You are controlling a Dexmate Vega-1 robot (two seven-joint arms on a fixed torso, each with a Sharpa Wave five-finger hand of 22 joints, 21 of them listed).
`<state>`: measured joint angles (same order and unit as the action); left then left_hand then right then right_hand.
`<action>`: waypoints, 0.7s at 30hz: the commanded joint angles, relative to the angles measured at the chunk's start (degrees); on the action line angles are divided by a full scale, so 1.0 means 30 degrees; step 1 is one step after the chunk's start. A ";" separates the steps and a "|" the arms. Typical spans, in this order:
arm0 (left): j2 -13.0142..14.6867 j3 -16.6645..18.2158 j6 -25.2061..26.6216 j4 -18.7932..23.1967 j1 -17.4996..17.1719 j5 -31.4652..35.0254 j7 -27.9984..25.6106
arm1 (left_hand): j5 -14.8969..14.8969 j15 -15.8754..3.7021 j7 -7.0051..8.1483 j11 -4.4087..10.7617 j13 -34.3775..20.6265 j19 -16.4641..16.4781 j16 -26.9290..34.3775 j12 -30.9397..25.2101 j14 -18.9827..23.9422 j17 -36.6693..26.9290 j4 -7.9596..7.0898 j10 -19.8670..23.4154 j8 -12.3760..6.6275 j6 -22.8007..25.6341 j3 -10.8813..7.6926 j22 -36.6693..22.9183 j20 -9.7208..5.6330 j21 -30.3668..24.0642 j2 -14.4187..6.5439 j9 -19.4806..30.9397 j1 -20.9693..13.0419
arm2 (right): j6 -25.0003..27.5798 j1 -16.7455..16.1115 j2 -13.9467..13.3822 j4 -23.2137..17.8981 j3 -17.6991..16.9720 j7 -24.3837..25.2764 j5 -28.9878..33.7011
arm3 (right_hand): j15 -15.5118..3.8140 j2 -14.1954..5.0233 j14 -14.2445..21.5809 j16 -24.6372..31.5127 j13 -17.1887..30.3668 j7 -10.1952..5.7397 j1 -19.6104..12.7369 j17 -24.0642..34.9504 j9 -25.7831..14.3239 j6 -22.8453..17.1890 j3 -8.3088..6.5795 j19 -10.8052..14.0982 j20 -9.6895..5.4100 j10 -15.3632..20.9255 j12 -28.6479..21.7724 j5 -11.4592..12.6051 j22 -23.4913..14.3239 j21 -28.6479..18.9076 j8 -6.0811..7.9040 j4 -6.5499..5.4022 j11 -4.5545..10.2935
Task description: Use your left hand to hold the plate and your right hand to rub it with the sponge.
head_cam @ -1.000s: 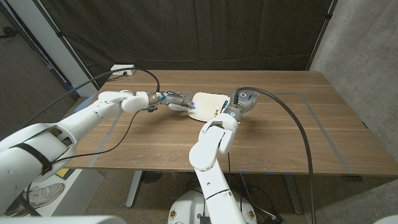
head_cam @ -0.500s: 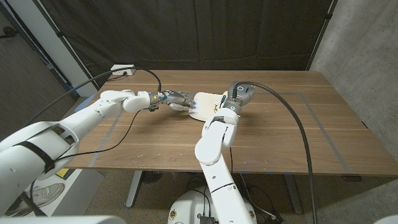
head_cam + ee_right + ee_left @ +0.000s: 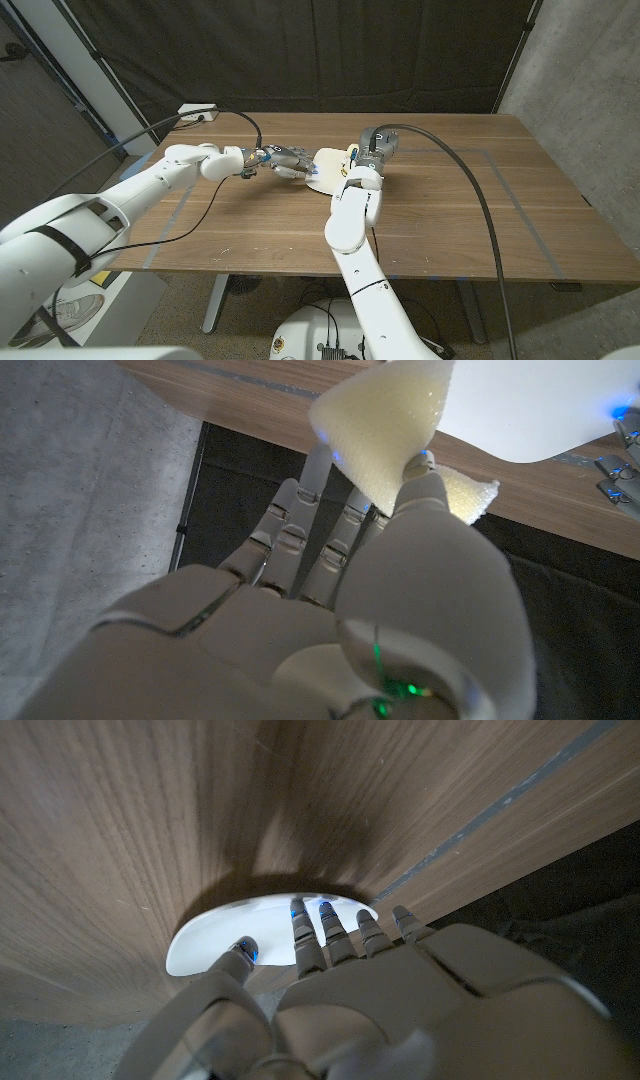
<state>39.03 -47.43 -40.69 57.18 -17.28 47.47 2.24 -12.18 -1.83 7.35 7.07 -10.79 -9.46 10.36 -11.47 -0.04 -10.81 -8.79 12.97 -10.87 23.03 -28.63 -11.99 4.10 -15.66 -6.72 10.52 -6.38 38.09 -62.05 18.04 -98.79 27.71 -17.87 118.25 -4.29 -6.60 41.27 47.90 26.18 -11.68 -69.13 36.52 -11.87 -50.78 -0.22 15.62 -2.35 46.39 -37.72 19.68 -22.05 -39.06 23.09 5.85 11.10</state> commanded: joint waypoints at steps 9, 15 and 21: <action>0.0443 0.0356 0.0648 0.1005 -0.0541 -0.0324 0.0570 | 0.0104 -0.0519 0.0016 -0.0015 -0.0046 -0.0263 0.0160 -0.0075 -0.0127 -0.0106 -0.0199 0.0227 -0.0080 -0.0092 0.0001 -0.0057 -0.0028 0.0073 0.0100 0.0113 0.0183 | -0.1025 0.1655 -0.1952 0.1187 0.0411 -0.1907 -0.4348 | -0.3047 -0.0251 0.0242 -0.0075 0.0055 -0.0063 -0.0029 0.0084 -0.0073 -0.0196 0.0140 0.0003 -0.0941 0.0209 -0.0013 0.0050 0.0045 -0.0296 -0.0154 0.0075 0.0019; 0.0496 0.0383 0.0710 0.1148 -0.0598 -0.0343 0.0570 | 0.0112 -0.0520 0.0067 -0.0039 -0.0046 -0.0295 0.0173 -0.0068 -0.0151 -0.0110 -0.0233 0.0208 -0.0042 -0.0236 0.0020 -0.0061 -0.0056 0.0081 0.0111 0.0116 0.0266 | -0.1244 0.1832 -0.2294 0.1314 0.1126 -0.1849 -0.5418 | -0.3046 -0.0272 0.0271 -0.0090 0.0056 -0.0062 -0.0011 0.0085 -0.0080 -0.0272 0.0188 -0.0031 -0.0927 0.0341 -0.0012 0.0036 0.0074 -0.0408 -0.0181 0.0055 0.0017; 0.0510 0.0410 0.0694 0.1242 -0.0637 -0.0425 0.0556 | 0.0118 -0.0515 0.0043 -0.0060 -0.0046 -0.0339 0.0181 -0.0055 -0.0183 -0.0112 -0.0258 0.0171 -0.0032 -0.0329 0.0030 -0.0066 -0.0037 0.0093 0.0113 0.0119 0.0347 | -0.1260 0.1951 -0.2368 0.1627 0.1470 -0.1672 -0.6769 | -0.3043 -0.0276 0.0274 -0.0140 0.0086 -0.0062 0.0002 0.0069 -0.0085 -0.0295 0.0231 -0.0069 -0.0930 0.0354 0.0000 0.0028 0.0098 -0.0501 -0.0220 0.0043 0.0019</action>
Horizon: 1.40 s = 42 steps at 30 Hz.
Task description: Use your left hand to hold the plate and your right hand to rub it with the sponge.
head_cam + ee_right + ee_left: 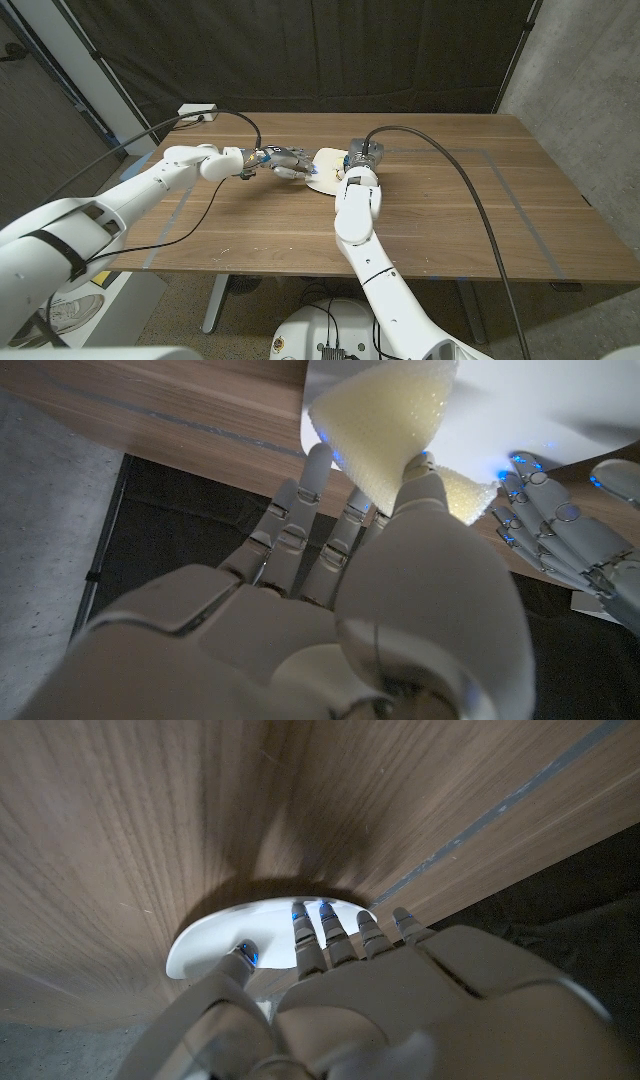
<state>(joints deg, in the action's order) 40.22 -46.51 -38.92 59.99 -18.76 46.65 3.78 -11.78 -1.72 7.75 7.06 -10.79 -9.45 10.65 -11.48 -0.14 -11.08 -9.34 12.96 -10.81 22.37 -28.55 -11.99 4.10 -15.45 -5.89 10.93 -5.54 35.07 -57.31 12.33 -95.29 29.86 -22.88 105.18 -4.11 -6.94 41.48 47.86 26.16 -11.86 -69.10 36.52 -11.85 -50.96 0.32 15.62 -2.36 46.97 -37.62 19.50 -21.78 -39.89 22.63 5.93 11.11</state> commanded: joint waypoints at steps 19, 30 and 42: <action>0.0549 0.0336 0.0300 0.1109 -0.0520 -0.0528 0.0245 | -0.0011 -0.0561 0.0124 -0.0161 -0.0048 -0.0498 0.0081 0.0011 -0.0287 -0.0013 -0.0088 -0.0072 0.0060 -0.0701 0.0013 -0.0071 0.0019 0.0069 -0.0147 -0.0011 0.0272 | 0.1401 0.1488 -0.0806 0.3538 0.1909 0.0667 -0.3117 | -0.3087 -0.0243 0.0262 -0.0016 0.0111 0.0003 -0.0063 0.0133 -0.0119 -0.1041 0.0145 -0.0222 -0.0895 0.0504 0.0029 0.0021 0.0087 -0.0628 0.0059 0.0016 0.0015; 0.0640 0.0353 0.0342 0.1266 -0.0592 -0.0598 0.0280 | -0.0015 -0.0584 0.0179 -0.0125 -0.0048 -0.0510 0.0096 0.0009 -0.0288 -0.0006 -0.0077 -0.0112 0.0059 -0.0872 0.0004 -0.0073 0.0020 0.0068 -0.0141 -0.0009 0.0332 | 0.2040 0.1336 -0.1142 0.3674 0.2292 0.0782 -0.3151 | -0.3097 -0.0239 0.0319 0.0029 0.0177 0.0000 -0.0080 0.0126 -0.0123 -0.1393 0.0211 -0.0270 -0.0945 0.0650 0.0005 0.0011 0.0134 -0.0836 0.0104 0.0020 0.0012; 0.0601 0.0311 0.0318 0.1143 -0.0518 -0.0536 0.0231 | -0.0017 -0.0593 0.0321 -0.0162 -0.0048 -0.0499 0.0108 0.0000 -0.0290 0.0002 -0.0059 -0.0141 0.0085 -0.1138 -0.0004 -0.0073 -0.0022 0.0058 -0.0118 -0.0007 0.0394 | 0.3815 0.0332 -0.1504 0.2501 0.1845 -0.1678 -0.0289 | -0.3104 -0.0204 0.0300 -0.0038 0.0172 0.0010 -0.0156 0.0116 -0.0118 -0.1336 0.0247 -0.0363 -0.0980 0.0577 0.0078 0.0013 0.0179 -0.0976 0.0007 0.0064 0.0011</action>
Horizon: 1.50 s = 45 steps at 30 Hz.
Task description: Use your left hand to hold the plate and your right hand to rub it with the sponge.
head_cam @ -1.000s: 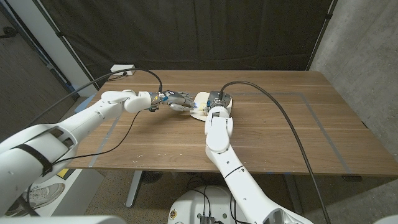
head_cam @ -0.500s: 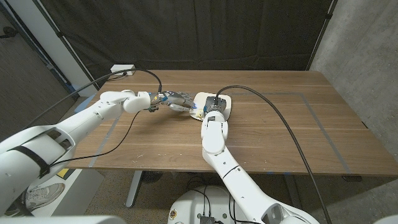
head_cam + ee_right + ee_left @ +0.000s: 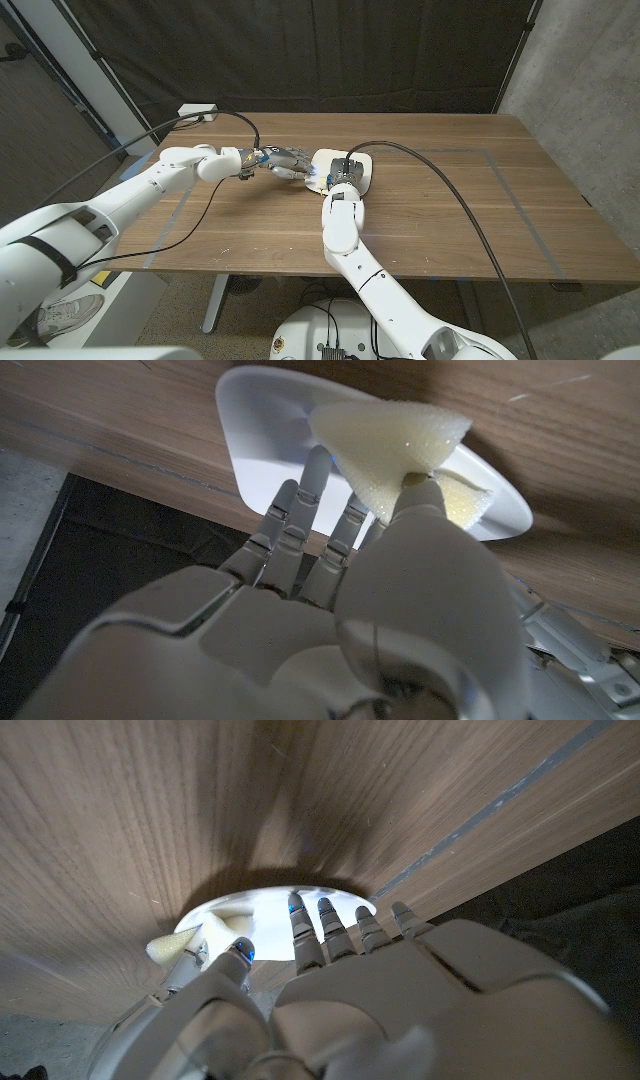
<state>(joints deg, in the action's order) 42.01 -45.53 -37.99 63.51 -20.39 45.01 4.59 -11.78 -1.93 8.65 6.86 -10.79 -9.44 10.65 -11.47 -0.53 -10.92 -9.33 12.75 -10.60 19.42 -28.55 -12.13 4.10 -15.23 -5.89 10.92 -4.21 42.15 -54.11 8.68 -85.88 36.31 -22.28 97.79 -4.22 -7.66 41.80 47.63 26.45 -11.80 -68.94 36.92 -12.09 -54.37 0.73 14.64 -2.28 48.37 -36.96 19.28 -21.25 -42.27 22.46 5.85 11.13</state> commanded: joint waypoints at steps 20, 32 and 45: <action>-0.0298 -0.0191 -0.0226 -0.0859 0.0453 0.0302 -0.0278 | -0.0016 -0.0563 0.0075 -0.0054 -0.0049 -0.0495 0.0117 -0.0005 -0.0173 -0.0040 -0.0027 -0.0134 -0.0006 -0.0432 -0.0017 -0.0027 0.0014 -0.0026 -0.0063 -0.0005 0.0032 | 0.2541 -0.1261 0.0915 -0.0080 -0.2904 -0.3508 0.6164 | -0.3068 0.0031 0.0192 -0.0054 0.0098 -0.0008 -0.0231 -0.0055 -0.0041 -0.0157 0.0175 -0.0175 -0.1085 0.0072 -0.0082 0.0104 0.0087 -0.0386 -0.0055 0.0085 0.0001; -0.0631 -0.0303 -0.0623 -0.1803 0.0825 0.0407 -0.0707 | -0.0021 -0.0603 0.0253 0.0004 -0.0049 -0.0485 0.0119 0.0050 -0.0176 -0.0032 -0.0006 -0.0335 0.0084 -0.0928 -0.0041 -0.0024 0.0015 -0.0034 -0.0049 -0.0006 0.0074 | 0.1062 -0.0754 0.1206 0.0507 -0.3295 -0.2834 0.4977 | -0.3069 -0.0006 0.0227 -0.0068 0.0134 -0.0015 -0.0231 -0.0037 -0.0051 -0.0183 0.0218 -0.0187 -0.1089 0.0093 -0.0057 0.0120 0.0156 -0.0594 -0.0122 0.0061 0.0002; -0.0693 -0.0280 -0.2832 -0.2574 0.0994 -0.0280 -0.2115 | -0.0043 -0.0669 0.1132 0.0511 -0.0035 -0.0450 0.0076 0.0456 -0.0344 0.0004 0.0214 -0.2457 0.0234 -0.3119 -0.0330 0.0002 0.0018 -0.0048 -0.0089 -0.0010 -0.0085 | 0.0557 -0.0242 0.0839 0.0859 -0.2806 -0.1906 0.3200 | -0.3067 -0.0013 0.0240 -0.0091 0.0154 -0.0013 -0.0200 -0.0019 -0.0062 -0.0186 0.0282 -0.0254 -0.1132 0.0108 -0.0013 0.0128 0.0238 -0.0797 -0.0201 0.0027 0.0001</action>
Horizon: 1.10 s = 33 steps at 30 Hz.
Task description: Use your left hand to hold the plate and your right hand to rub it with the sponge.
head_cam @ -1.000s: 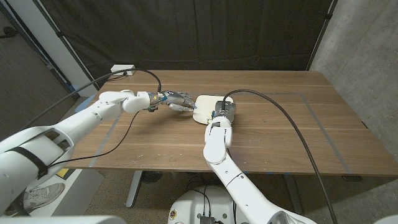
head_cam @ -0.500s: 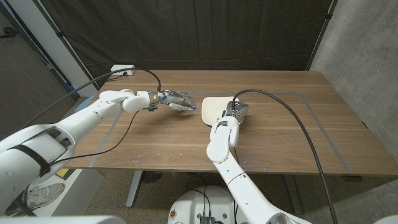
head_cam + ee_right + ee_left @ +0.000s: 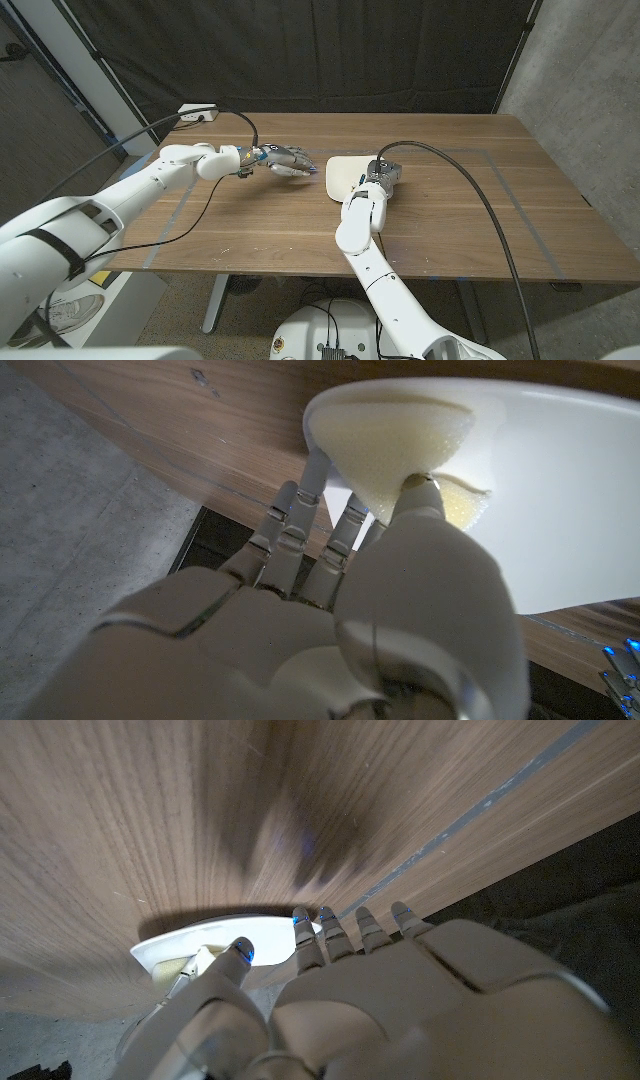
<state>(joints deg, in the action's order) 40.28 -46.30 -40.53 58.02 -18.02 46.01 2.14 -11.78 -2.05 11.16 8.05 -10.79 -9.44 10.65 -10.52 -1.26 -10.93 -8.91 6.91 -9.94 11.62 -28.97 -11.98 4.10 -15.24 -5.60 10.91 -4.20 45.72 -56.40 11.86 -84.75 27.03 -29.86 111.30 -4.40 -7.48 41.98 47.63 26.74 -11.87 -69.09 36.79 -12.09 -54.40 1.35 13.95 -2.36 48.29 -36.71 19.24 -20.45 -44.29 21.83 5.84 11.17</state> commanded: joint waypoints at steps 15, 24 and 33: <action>-0.1772 -0.1271 -0.2931 -0.2778 0.1432 -0.0140 -0.0540 | -0.0009 -0.0347 0.0505 0.0832 0.0006 -0.1316 -0.0175 0.0168 -0.1592 -0.0049 0.0101 -0.2291 -0.0111 -0.1679 -0.0410 -0.0047 0.0028 0.0288 -0.0188 -0.0017 -0.0214 | -0.0339 0.0768 -0.0642 0.0422 0.0914 0.1422 -0.2598 | -0.3008 -0.0092 0.0184 -0.0110 0.0051 0.0008 -0.0104 0.0028 -0.0077 -0.0188 0.0136 -0.0055 -0.1088 0.0153 -0.0035 0.0149 0.0052 -0.0343 -0.0062 -0.0015 -0.0014; -0.2297 -0.1987 -0.2032 -0.2463 0.1627 0.1344 0.0241 | 0.0045 -0.0321 -0.0008 0.0538 0.0046 -0.1491 0.0154 -0.0624 -0.1783 -0.0112 -0.0203 -0.0335 -0.0877 0.0301 -0.0272 -0.0109 0.0094 0.0261 -0.0050 -0.0051 0.0318 | 0.0089 0.0594 -0.0835 0.0015 0.1023 0.1416 -0.2463 | -0.3007 -0.0105 0.0194 -0.0119 0.0077 0.0010 -0.0075 0.0028 -0.0084 -0.0188 0.0167 -0.0120 -0.1109 0.0167 -0.0026 0.0155 0.0097 -0.0439 -0.0098 -0.0040 -0.0013; -0.2150 -0.2142 -0.1282 -0.1678 0.1423 0.2413 0.0429 | 0.0045 -0.0280 -0.0410 0.0479 0.0049 -0.1731 0.0144 -0.0567 -0.1980 -0.0146 -0.0347 -0.0223 -0.0845 0.0488 -0.0132 -0.0142 0.0055 0.0304 0.0019 -0.0057 0.0624 | 0.0006 0.0621 -0.0899 -0.0107 0.1085 0.1656 -0.2710 | -0.3009 -0.0114 0.0224 -0.0104 0.0072 0.0009 -0.0065 0.0069 -0.0093 -0.0217 0.0193 -0.0141 -0.1093 0.0195 0.0003 0.0156 0.0149 -0.0570 -0.0125 -0.0051 -0.0013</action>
<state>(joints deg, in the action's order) 34.23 -51.58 -46.49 51.43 -13.59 49.56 2.01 -11.78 -1.94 10.53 9.51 -10.61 -9.76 10.65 -12.13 -6.68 -11.08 -9.58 5.80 -12.14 12.69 -29.41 -12.14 4.42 -14.39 -5.22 10.56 -2.46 45.42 -54.55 9.51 -84.44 29.95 -25.80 103.80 -4.39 -7.48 41.98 47.63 26.71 -12.02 -69.09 36.77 -12.14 -54.53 1.59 13.83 -2.22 48.17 -36.29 19.27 -19.93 -45.60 21.16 5.61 11.07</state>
